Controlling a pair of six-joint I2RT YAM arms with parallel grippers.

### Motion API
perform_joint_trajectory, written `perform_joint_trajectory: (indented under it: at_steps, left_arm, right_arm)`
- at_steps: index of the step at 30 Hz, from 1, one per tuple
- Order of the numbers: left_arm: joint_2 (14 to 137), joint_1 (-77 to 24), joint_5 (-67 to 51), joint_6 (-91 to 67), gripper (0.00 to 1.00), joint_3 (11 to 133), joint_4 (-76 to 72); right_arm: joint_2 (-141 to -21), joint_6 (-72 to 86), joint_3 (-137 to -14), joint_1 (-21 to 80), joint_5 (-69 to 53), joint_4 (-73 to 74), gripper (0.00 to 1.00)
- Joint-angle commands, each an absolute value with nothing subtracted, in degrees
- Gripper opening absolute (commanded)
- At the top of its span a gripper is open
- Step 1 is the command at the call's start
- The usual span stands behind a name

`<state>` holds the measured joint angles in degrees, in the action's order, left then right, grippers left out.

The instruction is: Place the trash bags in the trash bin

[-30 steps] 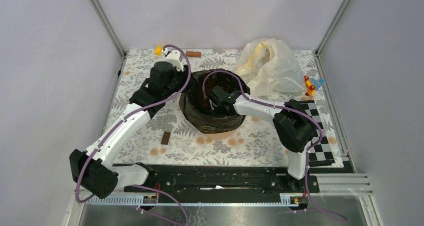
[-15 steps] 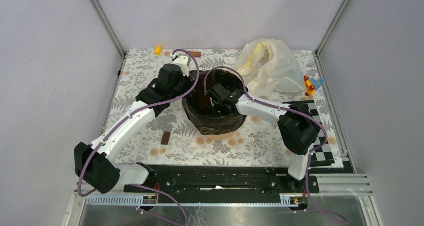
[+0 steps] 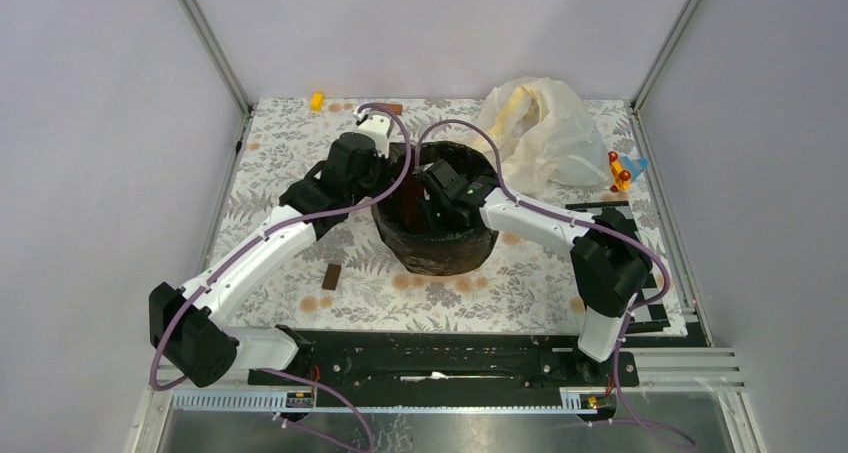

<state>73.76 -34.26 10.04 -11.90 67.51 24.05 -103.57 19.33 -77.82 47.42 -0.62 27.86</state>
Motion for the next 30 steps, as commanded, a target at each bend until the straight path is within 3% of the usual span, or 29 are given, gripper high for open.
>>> perform_joint_trajectory:
  at_steps: [1,12,25,30]
  left_arm:
    - [73.61,-36.34,13.12,-11.52,0.0,70.48,22.27]
    - [76.0,-38.35,15.53,-11.04,0.0,72.32,23.57]
    - [75.95,-38.26,20.58,-11.63,0.0,75.02,25.95]
    - [77.5,-35.67,21.29,-11.35,0.0,78.56,28.5]
  right_arm:
    - [-101.74,23.09,-78.47,47.79,2.39,26.2,0.39]
    - [-100.83,27.18,-77.4,47.9,2.05,23.05,0.43]
    - [-85.88,24.18,-82.3,47.9,4.86,28.65,0.54]
    - [-78.98,22.28,-85.25,47.88,12.68,30.19,0.73]
